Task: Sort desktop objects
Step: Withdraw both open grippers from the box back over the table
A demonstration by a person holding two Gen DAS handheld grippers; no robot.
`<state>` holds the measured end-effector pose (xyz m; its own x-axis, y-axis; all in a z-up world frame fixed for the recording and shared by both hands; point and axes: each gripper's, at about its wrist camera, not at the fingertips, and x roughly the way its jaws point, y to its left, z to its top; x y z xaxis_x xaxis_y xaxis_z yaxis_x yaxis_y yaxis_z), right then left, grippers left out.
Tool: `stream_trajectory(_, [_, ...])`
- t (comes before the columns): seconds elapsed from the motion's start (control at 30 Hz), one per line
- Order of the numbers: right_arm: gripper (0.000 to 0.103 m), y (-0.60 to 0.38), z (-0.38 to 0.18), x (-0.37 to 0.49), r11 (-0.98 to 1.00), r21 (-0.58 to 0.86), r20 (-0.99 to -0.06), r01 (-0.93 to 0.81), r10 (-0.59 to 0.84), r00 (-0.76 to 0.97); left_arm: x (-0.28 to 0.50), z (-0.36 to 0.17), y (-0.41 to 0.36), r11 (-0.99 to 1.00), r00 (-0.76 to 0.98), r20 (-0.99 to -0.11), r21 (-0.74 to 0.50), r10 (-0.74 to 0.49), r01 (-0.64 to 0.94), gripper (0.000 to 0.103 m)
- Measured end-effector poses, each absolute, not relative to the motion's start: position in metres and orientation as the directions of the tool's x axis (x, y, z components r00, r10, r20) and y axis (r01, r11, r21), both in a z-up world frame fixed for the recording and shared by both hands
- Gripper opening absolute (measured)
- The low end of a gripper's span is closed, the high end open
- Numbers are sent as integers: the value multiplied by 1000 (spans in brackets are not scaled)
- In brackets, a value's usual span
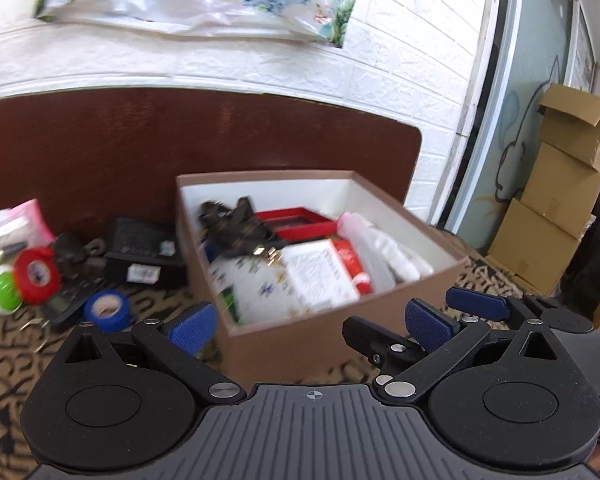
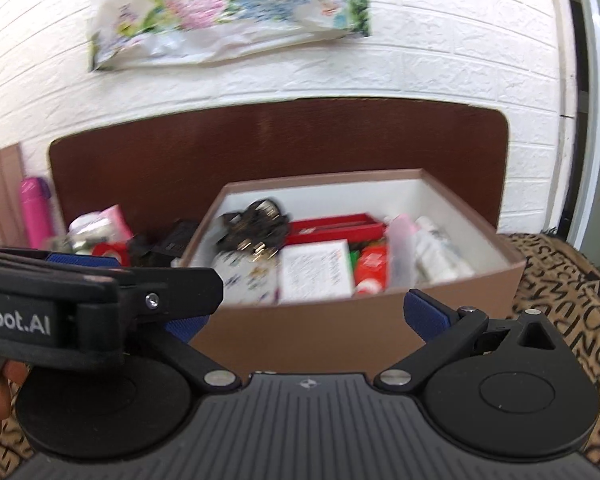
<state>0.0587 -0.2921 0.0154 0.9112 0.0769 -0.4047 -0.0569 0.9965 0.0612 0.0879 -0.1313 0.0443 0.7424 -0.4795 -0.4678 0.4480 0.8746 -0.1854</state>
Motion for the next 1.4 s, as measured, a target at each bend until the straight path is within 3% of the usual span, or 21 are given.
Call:
stream_trajectory(0.67, [103,-192,-38,-6,971,122,-537,-204,237,810,11,-17,-41,921,727,-565,-234,-390,312,103])
stream_trajectory(0.87, [103,-176,-49,-11,986,84,-574,-146,168,801,9,-29,-31,928,707,-602,-240,-372,284,103])
stream_trajectory(1.4, [103,-176,-67,3,986,137,-624,-95,160,765,29,-45,-23,934,669,-653,-250,-356,254,103])
